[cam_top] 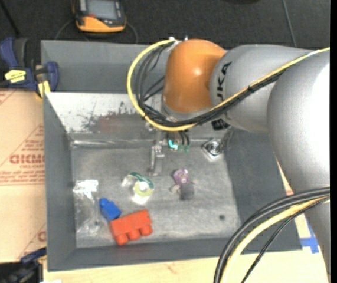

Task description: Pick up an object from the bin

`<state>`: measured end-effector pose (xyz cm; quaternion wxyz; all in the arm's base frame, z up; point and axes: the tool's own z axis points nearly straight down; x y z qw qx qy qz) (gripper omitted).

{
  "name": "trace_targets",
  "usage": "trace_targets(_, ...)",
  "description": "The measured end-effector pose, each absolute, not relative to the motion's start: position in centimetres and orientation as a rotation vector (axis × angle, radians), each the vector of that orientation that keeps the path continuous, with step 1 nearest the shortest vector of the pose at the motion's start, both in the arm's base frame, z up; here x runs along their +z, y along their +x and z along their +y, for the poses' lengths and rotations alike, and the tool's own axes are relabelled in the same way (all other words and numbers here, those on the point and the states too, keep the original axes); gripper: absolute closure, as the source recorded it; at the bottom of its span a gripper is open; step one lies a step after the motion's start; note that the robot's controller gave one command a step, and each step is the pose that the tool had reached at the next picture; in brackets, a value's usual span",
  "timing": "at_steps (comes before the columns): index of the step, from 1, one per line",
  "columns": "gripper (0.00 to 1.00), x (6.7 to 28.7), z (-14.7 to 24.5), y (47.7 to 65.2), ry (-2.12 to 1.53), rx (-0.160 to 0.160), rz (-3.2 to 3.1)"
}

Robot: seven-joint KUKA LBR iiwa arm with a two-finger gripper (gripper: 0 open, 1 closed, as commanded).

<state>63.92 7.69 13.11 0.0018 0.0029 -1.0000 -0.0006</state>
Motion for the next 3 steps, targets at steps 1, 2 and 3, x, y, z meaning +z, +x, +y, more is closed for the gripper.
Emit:
trace_targets(1,0.0,6.7,11.0,57.6,0.094,0.0,-3.136)
trace_targets(2,1.0,7.5,11.1,58.2,0.083,-0.01,-3.151)
trace_targets(3,1.0,21.9,10.3,58.5,0.122,0.0,-3.151)
